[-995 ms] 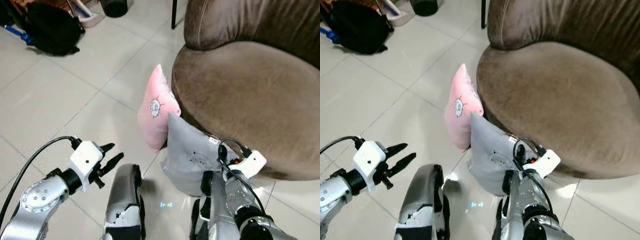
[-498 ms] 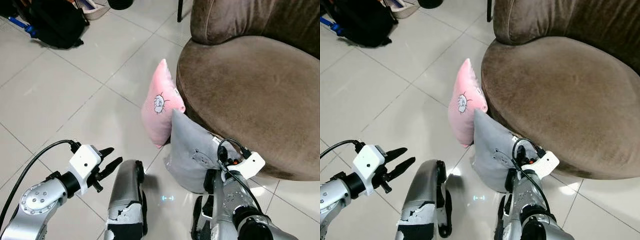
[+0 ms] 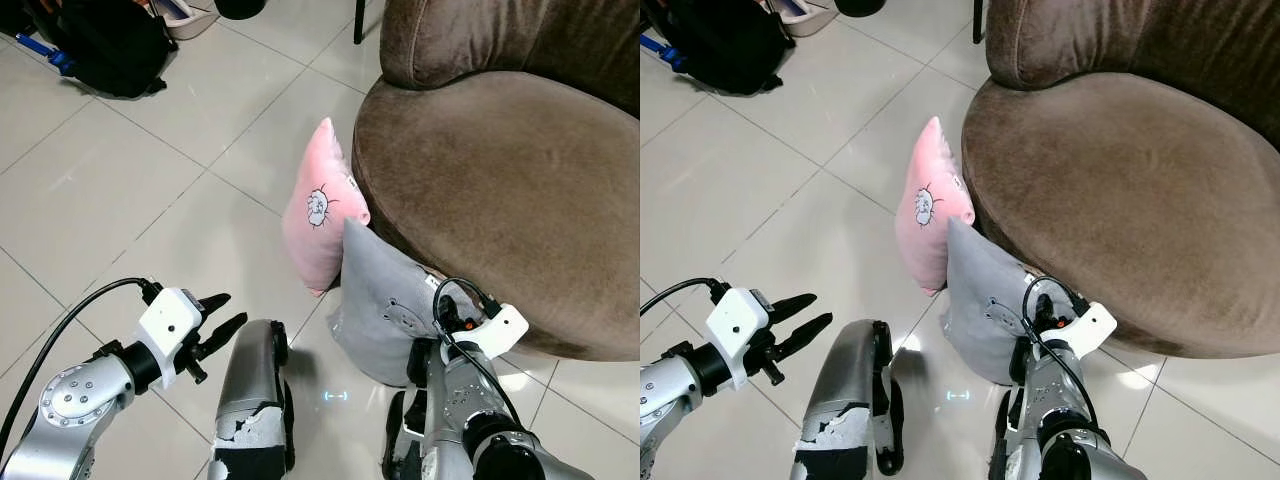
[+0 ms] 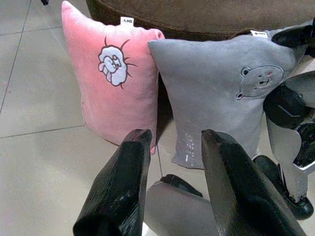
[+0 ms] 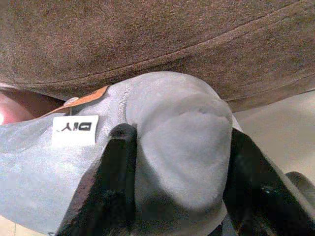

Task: Move the pillow to the sofa from floor

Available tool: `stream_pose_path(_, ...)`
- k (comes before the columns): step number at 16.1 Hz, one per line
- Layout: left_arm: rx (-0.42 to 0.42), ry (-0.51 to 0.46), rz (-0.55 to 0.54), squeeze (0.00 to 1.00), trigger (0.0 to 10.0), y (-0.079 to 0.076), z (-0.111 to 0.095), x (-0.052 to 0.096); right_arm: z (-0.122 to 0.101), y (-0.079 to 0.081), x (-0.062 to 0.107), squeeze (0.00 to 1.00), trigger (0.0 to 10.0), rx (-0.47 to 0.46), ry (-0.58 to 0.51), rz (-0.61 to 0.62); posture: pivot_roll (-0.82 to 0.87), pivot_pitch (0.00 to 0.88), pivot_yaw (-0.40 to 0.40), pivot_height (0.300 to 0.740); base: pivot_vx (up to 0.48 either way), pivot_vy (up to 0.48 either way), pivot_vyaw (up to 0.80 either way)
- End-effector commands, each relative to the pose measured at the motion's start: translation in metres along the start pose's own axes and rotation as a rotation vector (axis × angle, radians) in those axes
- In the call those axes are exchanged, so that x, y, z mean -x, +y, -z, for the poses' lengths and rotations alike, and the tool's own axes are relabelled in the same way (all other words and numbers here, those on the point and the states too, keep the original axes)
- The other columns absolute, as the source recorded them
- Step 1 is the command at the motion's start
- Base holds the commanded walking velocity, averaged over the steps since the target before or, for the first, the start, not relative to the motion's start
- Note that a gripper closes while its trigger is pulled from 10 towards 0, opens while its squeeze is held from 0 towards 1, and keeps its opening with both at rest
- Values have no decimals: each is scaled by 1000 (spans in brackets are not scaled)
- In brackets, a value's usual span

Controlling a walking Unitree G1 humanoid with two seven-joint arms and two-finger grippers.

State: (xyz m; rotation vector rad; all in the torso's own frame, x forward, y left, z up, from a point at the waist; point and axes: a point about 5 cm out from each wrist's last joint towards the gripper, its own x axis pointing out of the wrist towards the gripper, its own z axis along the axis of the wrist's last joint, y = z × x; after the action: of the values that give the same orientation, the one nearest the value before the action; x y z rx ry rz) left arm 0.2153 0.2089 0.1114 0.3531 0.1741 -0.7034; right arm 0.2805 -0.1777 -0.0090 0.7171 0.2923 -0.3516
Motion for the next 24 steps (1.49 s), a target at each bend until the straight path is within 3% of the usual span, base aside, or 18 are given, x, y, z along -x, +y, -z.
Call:
stream_pose_path(1, 4, 33, 3, 0, 10000, 1, 6, 6, 13, -7, 6, 0, 0, -14, 48, 24, 473, 346, 54, 576, 0, 0, 0)
stream_pose_path(6, 7, 28, 6, 0, 10000, 2, 6, 4, 14, -7, 7, 0, 0, -16, 51, 15, 471, 343, 50, 576, 0, 0, 0)
stream_pose_path(10, 52, 11, 109, 0, 10000, -4, 4, 1, 13, -6, 6, 0, 0, -15, 51, 9, 469, 340, 49, 576, 0, 0, 0)
stream_pose_path(17, 34, 17, 95, 0, 10000, 0, 5, -2, 12, -3, 5, 0, 275, 21, 42, -11, 464, 337, 40, 576, 0, 0, 0)
stream_pose_path(18, 35, 15, 93, 0, 10000, 0, 6, -3, 14, -1, 5, 0, 10000, 35, 67, -15, 461, 334, 37, 576, 0, 0, 0)
stream_pose_path(20, 35, 13, 91, 0, 10000, 0, 6, -4, 14, 1, 5, 0, 10000, 20, 62, -29, 458, 330, 33, 576, 0, 0, 0)
stream_pose_path(24, 34, 3, 80, 0, 10000, -2, 6, -11, 13, 0, 4, 0, 10000, 76, 79, -30, 445, 314, 18, 600, 0, 0, 0)
